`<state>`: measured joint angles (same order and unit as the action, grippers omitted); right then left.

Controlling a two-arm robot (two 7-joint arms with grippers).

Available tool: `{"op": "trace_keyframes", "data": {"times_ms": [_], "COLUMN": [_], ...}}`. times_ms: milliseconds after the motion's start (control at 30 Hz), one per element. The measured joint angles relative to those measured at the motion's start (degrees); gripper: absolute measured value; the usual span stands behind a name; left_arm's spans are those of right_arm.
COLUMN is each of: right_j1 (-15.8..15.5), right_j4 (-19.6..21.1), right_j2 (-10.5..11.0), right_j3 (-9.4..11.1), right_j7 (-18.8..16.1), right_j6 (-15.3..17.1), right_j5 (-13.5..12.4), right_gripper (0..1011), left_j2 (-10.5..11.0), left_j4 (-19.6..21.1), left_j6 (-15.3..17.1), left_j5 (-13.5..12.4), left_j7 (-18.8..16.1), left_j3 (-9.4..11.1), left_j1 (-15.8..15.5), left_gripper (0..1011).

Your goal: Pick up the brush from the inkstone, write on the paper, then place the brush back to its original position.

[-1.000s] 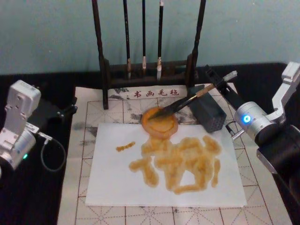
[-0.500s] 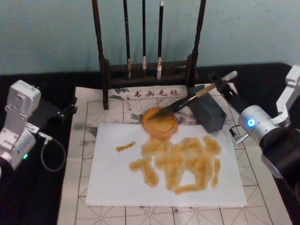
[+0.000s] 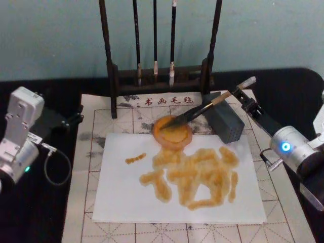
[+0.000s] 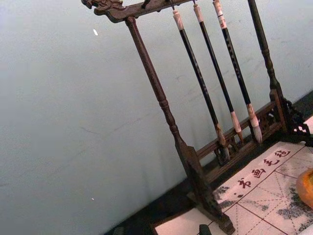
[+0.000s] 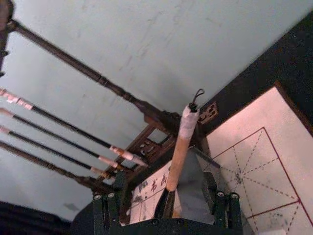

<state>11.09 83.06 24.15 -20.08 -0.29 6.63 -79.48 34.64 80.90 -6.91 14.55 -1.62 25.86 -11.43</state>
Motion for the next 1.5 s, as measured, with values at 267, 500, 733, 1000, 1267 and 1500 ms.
{"op": "trace_keyframes", "data": {"times_ms": [267, 500, 733, 1000, 1267, 1500], "right_j1": [-2.9, -3.5, -2.5, -1.5, -1.1, -1.1], "right_j4": [5.2, 6.1, 5.4, 4.0, 2.6, 2.5], "right_j2": [3.6, 5.3, 7.2, 7.6, 7.1, 7.0], "right_j3": [-1.8, -5.2, -9.4, -12.0, -12.4, -12.4], "right_j7": [0.2, -0.4, -0.2, 2.7, 4.6, 4.7], "right_j6": [-2.9, -8.7, -12.0, -12.5, -12.4, -12.5], "right_j5": [4.4, 17.9, 31.6, 41.8, 46.7, 47.1], "right_gripper": [1003, 1003, 1002, 1002, 1002, 1003], "left_j2": [0.0, 0.0, 0.0, 0.0, 0.0, 0.0], "left_j4": [0.0, 0.0, 0.0, 0.0, 0.0, 0.0], "left_j6": [0.0, 0.0, 0.0, 0.0, 0.0, 0.0], "left_j5": [0.0, 0.0, 0.0, 0.0, 0.0, 0.0], "left_j7": [0.0, 0.0, 0.0, 0.0, 0.0, 0.0], "left_j3": [0.0, 0.0, 0.0, 0.0, 0.0, 0.0], "left_j1": [0.0, 0.0, 0.0, 0.0, 0.0, 0.0], "left_gripper": [1001, 1001, 1001, 1001, 1001, 1001]}}
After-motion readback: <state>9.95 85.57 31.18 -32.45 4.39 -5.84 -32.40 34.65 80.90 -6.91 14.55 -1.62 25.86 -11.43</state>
